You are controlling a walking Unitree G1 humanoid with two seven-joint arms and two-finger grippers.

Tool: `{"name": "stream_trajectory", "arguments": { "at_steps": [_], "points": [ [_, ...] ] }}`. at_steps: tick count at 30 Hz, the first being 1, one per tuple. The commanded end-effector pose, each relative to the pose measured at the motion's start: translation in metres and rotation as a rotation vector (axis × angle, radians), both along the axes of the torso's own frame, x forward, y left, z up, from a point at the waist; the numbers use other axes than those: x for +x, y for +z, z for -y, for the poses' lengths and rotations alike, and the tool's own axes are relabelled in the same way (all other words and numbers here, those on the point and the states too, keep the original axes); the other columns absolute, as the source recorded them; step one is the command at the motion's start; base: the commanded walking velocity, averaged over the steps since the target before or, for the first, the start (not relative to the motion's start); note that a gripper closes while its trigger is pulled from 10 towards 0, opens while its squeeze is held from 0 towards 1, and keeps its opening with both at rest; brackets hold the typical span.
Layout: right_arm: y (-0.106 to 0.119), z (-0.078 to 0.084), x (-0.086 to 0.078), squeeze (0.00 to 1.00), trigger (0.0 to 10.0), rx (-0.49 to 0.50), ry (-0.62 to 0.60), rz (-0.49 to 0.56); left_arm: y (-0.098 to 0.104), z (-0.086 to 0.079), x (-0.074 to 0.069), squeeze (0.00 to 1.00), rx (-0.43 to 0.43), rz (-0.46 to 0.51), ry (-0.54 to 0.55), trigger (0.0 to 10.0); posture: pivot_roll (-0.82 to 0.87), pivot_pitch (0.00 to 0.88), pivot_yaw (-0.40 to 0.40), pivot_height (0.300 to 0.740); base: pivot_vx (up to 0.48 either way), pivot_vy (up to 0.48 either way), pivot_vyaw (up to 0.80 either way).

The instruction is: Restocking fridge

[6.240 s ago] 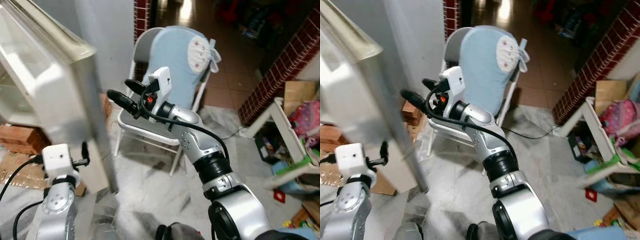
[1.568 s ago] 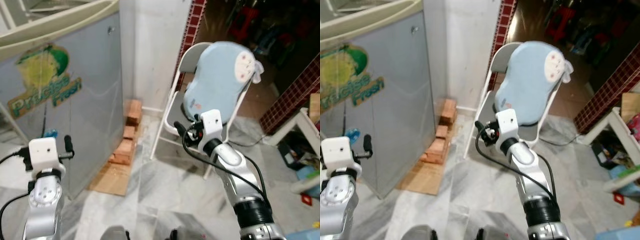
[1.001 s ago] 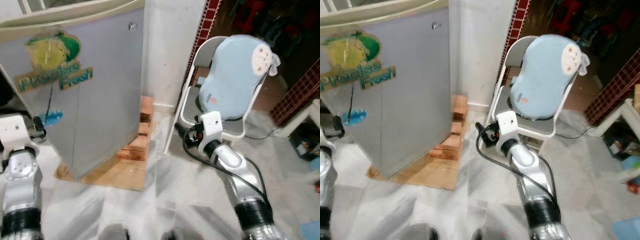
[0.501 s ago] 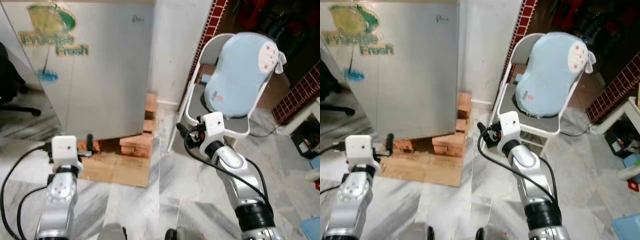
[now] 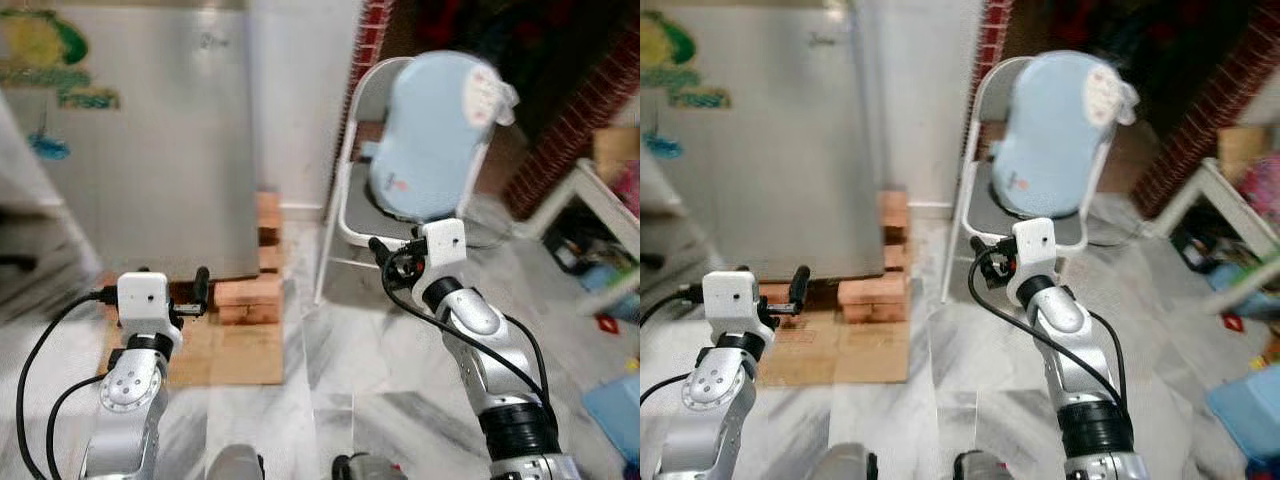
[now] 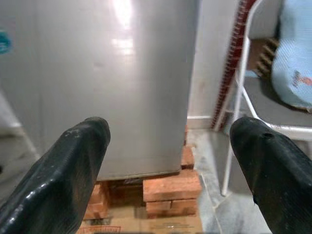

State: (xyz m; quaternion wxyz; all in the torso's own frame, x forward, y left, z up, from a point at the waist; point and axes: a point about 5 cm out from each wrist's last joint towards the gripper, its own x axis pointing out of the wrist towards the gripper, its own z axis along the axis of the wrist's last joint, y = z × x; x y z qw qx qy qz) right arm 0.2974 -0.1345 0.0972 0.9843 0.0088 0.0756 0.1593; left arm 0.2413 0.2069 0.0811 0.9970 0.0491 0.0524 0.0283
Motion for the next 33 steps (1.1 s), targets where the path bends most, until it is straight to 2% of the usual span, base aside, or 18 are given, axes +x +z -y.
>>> {"name": "stream_trajectory", "arguments": {
  "at_steps": [1, 10, 23, 33],
  "points": [
    [0.005, 0.005, 0.002, 0.00, 10.0, -0.001, -0.022, 0.015, 0.002, 0.001, 0.000, 0.00, -0.008, -0.001, -0.012, 10.0, 0.05, 0.072, -0.064, 0.740, 0.000, 0.480, -0.80],
    [0.005, 0.002, 0.003, 0.00, 10.0, 0.000, -0.015, 0.008, -0.002, 0.010, -0.006, 0.00, -0.023, -0.028, -0.035, 10.0, 0.05, 0.068, -0.069, 0.740, 0.000, 0.473, -0.80],
    [0.005, 0.001, 0.004, 0.00, 10.0, 0.004, -0.014, 0.003, -0.003, 0.015, -0.005, 0.00, -0.031, -0.040, -0.049, 10.0, 0.05, 0.064, -0.069, 0.740, 0.000, 0.452, -0.80],
    [0.005, 0.003, 0.006, 0.00, 10.0, 0.029, -0.056, 0.004, 0.004, 0.021, 0.002, 0.00, -0.041, -0.010, -0.130, 10.0, 0.05, 0.049, -0.039, 0.740, 0.000, 0.000, -0.80]
  ]
}}
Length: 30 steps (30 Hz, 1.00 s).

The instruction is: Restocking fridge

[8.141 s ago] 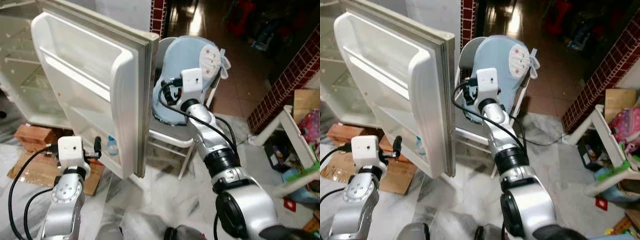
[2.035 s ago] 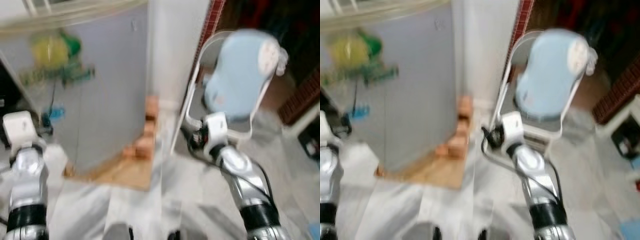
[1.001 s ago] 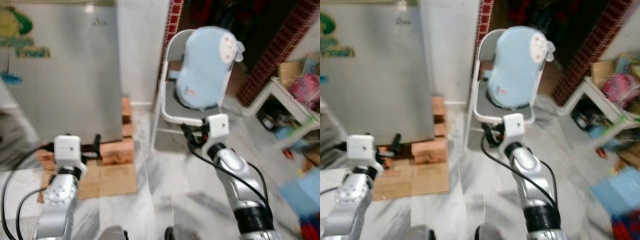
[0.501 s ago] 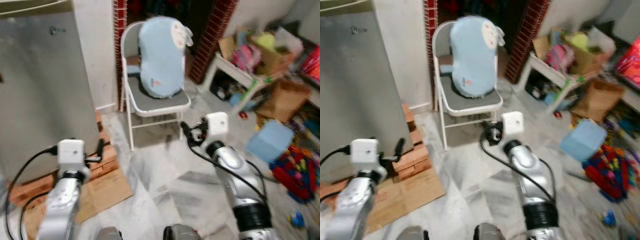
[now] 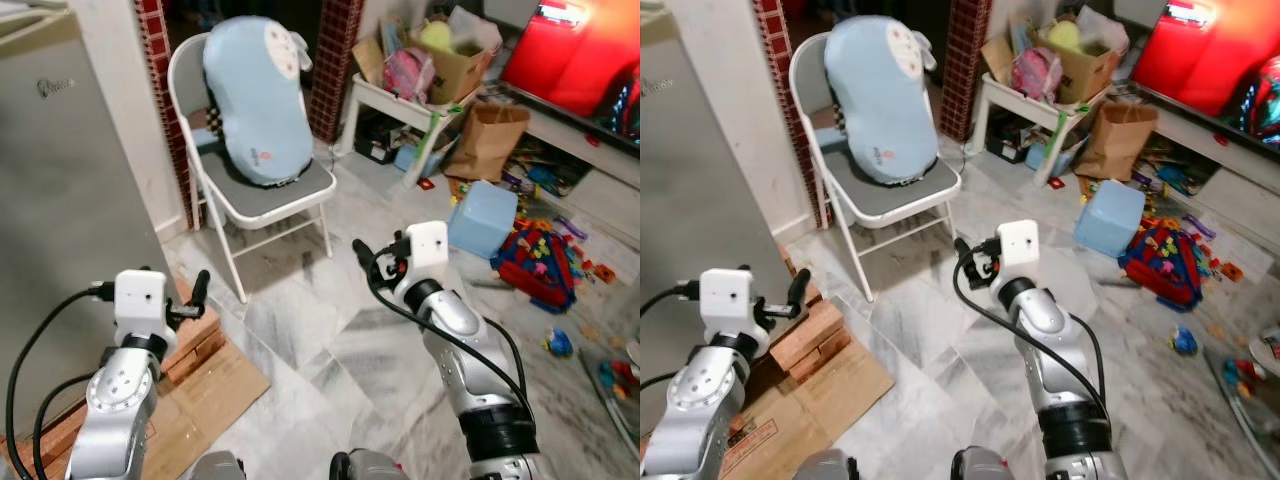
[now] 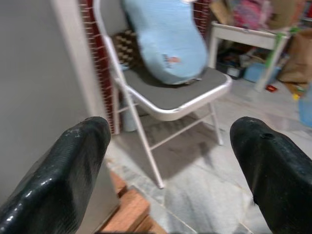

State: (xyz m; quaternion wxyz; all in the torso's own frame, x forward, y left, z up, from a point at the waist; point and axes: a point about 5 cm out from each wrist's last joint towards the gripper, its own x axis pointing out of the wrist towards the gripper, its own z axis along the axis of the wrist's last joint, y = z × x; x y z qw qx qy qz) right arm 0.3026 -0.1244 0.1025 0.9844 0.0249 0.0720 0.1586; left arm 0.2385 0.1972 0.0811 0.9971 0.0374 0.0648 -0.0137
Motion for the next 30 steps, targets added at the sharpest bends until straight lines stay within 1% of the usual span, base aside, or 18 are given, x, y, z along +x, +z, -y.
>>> {"name": "stream_trajectory", "arguments": {
  "at_steps": [1, 4, 7, 16, 20, 23, 24, 30],
  "points": [
    [0.000, 0.013, 0.001, 0.00, 10.0, -0.001, -0.056, 0.001, 0.005, 0.012, 0.005, 0.00, -0.012, 0.019, -0.049, 10.0, 0.05, 0.049, -0.039, 0.740, 0.000, 0.000, -0.80],
    [0.000, 0.013, 0.000, 0.00, 10.0, 0.006, -0.066, 0.001, 0.006, 0.014, 0.007, 0.00, -0.005, 0.018, -0.061, 10.0, 0.05, 0.047, -0.028, 0.740, 0.000, 0.000, -0.80],
    [-0.002, 0.013, -0.003, 0.00, 10.0, 0.016, -0.087, -0.001, 0.007, 0.015, 0.013, 0.00, 0.009, 0.018, -0.081, 10.0, 0.03, 0.046, -0.004, 0.740, 0.000, 0.000, -0.80],
    [-0.002, 0.018, -0.006, 0.00, 10.0, 0.026, -0.121, -0.004, 0.009, 0.017, 0.018, 0.00, 0.012, 0.021, -0.112, 10.0, 0.02, 0.051, -0.008, 0.740, 0.000, 0.000, -0.80],
    [-0.002, 0.018, -0.005, 0.00, 10.0, 0.028, -0.120, -0.008, 0.010, 0.017, 0.018, 0.00, -0.004, 0.032, -0.099, 10.0, 0.03, 0.052, -0.012, 0.740, 0.000, 0.000, -0.80],
    [-0.001, 0.019, -0.003, 0.00, 10.0, 0.026, -0.119, -0.008, 0.010, 0.020, 0.014, 0.00, -0.023, 0.030, -0.105, 10.0, 0.03, 0.063, -0.030, 0.740, 0.000, 0.000, -0.80],
    [-0.001, 0.019, -0.003, 0.00, 10.0, 0.034, -0.124, -0.019, 0.008, 0.022, 0.010, 0.00, -0.038, 0.023, -0.110, 10.0, 0.04, 0.068, -0.038, 0.740, 0.000, 0.000, -0.80],
    [-0.002, 0.018, -0.002, 0.00, 10.0, 0.037, -0.122, -0.029, 0.005, 0.023, 0.006, 0.00, -0.049, 0.012, -0.102, 10.0, 0.04, 0.073, -0.047, 0.740, -0.040, 0.000, -0.80]
  ]
}}
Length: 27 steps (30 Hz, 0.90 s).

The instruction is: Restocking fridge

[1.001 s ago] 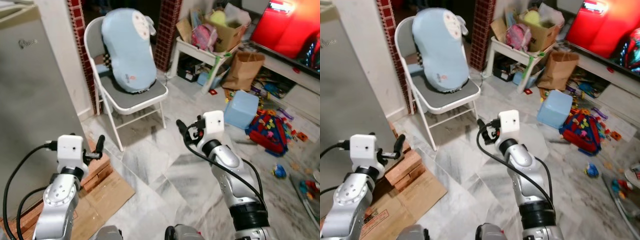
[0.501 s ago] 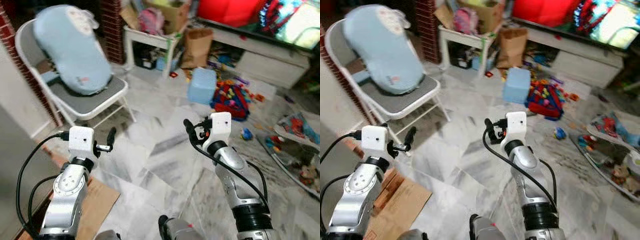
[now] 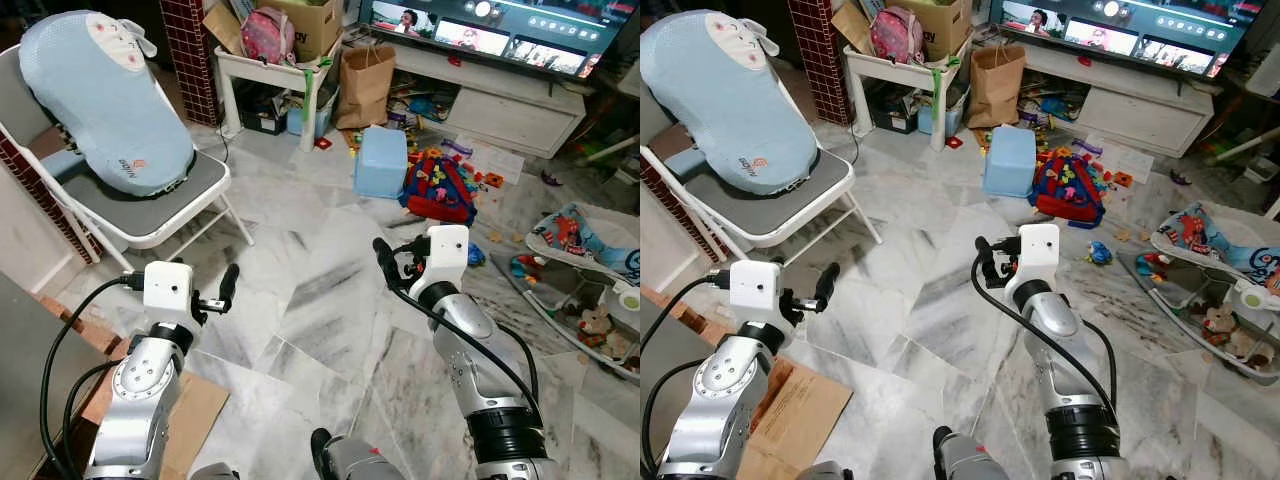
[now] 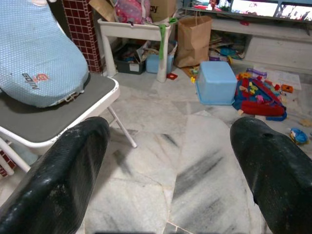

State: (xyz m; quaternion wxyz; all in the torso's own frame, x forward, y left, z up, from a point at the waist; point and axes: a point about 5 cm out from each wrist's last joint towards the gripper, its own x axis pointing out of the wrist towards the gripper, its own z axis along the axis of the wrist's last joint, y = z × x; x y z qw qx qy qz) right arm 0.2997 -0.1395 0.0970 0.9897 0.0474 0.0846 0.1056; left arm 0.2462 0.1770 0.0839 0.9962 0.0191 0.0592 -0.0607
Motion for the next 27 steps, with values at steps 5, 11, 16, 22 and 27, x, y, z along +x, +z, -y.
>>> {"name": "stream_trajectory", "arguments": {
  "at_steps": [5, 11, 16, 22, 27],
  "points": [
    [0.0044, 0.0037, 0.0007, 0.00, 10.0, 0.005, -0.015, 0.003, 0.0020, 0.0013, -0.0013, 0.00, -0.007, 0.002, -0.012, 10.0, 0.03, 0.075, -0.045, 0.740, 0.000, 0.000, -0.80],
    [0.0027, 0.0043, -0.0003, 0.00, 10.0, 0.010, -0.022, -0.009, 0.0030, -0.0008, 0.0001, 0.00, -0.006, 0.002, -0.008, 10.0, 0.04, 0.079, -0.046, 0.740, -0.043, 0.000, -0.80],
    [0.0033, 0.0028, 0.0010, 0.00, 10.0, 0.007, -0.014, -0.009, 0.0018, -0.0008, -0.0015, 0.00, -0.008, -0.003, -0.004, 10.0, 0.04, 0.079, -0.051, 0.740, -0.273, 0.000, -0.80],
    [0.0045, 0.0029, 0.0029, 0.00, 10.0, 0.004, -0.009, -0.007, 0.0016, -0.0004, -0.0021, 0.00, -0.009, -0.002, 0.002, 10.0, 0.04, 0.076, -0.055, 0.740, -0.390, 0.000, -0.80],
    [0.0048, 0.0020, 0.0040, 0.00, 10.0, 0.004, -0.007, -0.007, 0.0017, -0.0003, -0.0013, 0.00, -0.009, -0.002, 0.003, 10.0, 0.04, 0.086, -0.055, 0.740, -0.379, 0.000, -0.80]
  ]
}}
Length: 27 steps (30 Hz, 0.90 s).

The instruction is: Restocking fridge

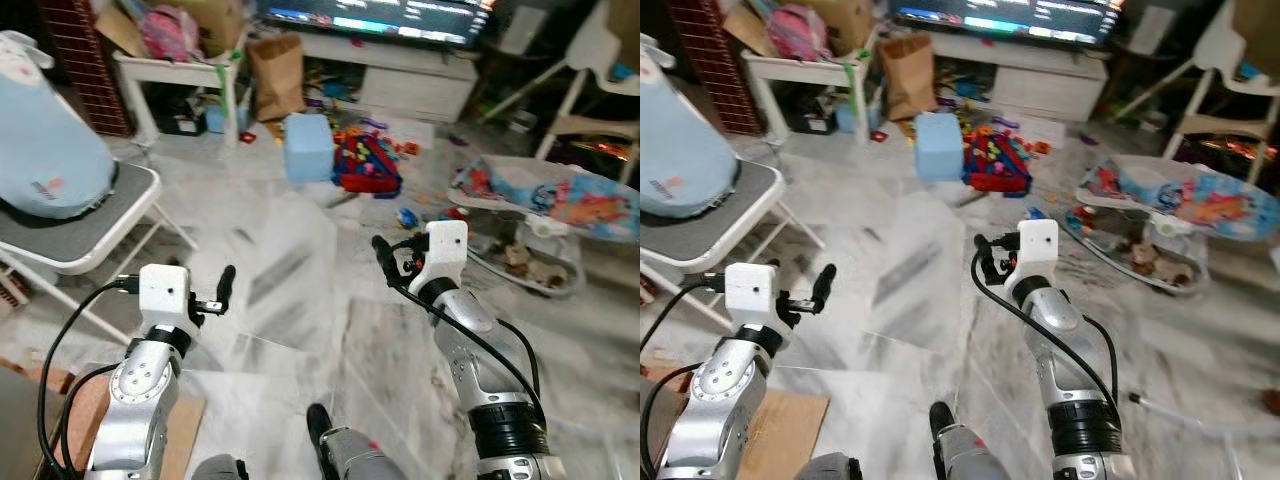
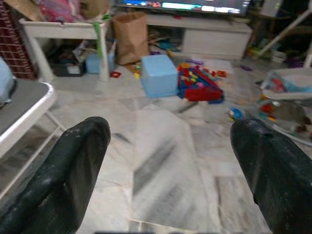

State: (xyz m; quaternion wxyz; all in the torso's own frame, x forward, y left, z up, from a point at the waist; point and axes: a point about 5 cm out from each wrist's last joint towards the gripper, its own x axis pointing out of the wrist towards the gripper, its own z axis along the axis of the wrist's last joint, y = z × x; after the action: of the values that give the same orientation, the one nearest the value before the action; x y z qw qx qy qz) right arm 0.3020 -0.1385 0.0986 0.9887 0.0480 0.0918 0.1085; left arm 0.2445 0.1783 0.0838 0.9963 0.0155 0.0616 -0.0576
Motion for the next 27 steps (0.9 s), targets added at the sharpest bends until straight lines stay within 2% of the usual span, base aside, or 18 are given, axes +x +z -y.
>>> {"name": "stream_trajectory", "arguments": {
  "at_steps": [1, 18, 27],
  "points": [
    [0.0032, 0.0026, 0.0020, 0.00, 10.0, 0.005, -0.013, 0.007, 0.0018, 0.0010, 0.0009, 0.00, -0.001, 0.004, -0.004, 10.0, 0.04, 0.084, -0.055, 0.740, -0.356, 0.000, -0.80],
    [0.0032, 0.0023, 0.0030, 0.00, 10.0, 0.007, -0.017, 0.004, 0.0017, 0.0007, 0.0022, 0.00, 0.004, 0.002, -0.002, 10.0, 0.04, 0.080, -0.053, 0.740, -0.325, 0.000, -0.80],
    [0.0037, 0.0019, 0.0040, 0.00, 10.0, 0.009, -0.019, 0.003, 0.0045, -0.0038, 0.0053, 0.00, 0.014, 0.021, 0.021, 10.0, 0.03, 0.089, -0.052, 0.740, 0.000, 0.000, -0.80]
  ]
}}
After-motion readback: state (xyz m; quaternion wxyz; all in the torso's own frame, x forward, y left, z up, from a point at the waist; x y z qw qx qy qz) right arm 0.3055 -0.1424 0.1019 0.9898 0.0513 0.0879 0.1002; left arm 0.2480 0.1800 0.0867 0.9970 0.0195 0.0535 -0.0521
